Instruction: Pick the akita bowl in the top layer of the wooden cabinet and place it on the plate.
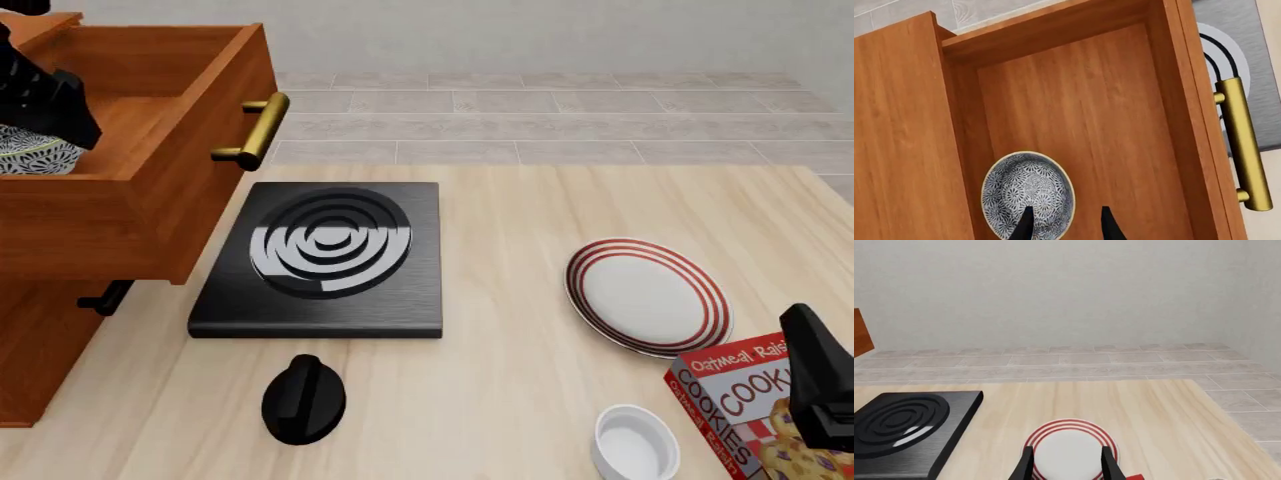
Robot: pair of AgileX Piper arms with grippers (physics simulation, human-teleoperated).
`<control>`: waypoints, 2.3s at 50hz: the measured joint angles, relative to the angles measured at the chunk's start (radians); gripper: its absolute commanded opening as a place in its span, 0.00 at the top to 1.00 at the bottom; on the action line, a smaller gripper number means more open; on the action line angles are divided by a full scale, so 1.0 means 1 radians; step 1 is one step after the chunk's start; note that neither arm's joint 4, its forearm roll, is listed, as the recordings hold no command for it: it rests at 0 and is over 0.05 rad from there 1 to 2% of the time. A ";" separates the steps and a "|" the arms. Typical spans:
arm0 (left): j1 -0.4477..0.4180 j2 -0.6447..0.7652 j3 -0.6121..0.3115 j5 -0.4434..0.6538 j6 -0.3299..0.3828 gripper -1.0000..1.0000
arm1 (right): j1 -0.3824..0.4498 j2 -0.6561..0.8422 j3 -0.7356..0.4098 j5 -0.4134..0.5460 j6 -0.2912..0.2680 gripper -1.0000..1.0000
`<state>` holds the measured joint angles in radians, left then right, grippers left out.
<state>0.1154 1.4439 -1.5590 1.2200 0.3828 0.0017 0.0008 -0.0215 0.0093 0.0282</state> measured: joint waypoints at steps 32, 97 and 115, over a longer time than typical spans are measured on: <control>0.010 0.022 0.012 0.000 0.004 0.00 | -0.001 0.000 0.000 0.001 0.002 0.00; 0.002 0.024 0.081 -0.015 -0.015 1.00 | 0.000 0.000 0.000 0.003 0.002 0.00; -0.003 0.008 0.077 -0.031 0.007 1.00 | -0.001 0.000 -0.001 0.004 0.002 0.00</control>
<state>0.1127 1.4516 -1.4816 1.1890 0.3899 0.0011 0.0008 -0.0224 0.0129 0.0304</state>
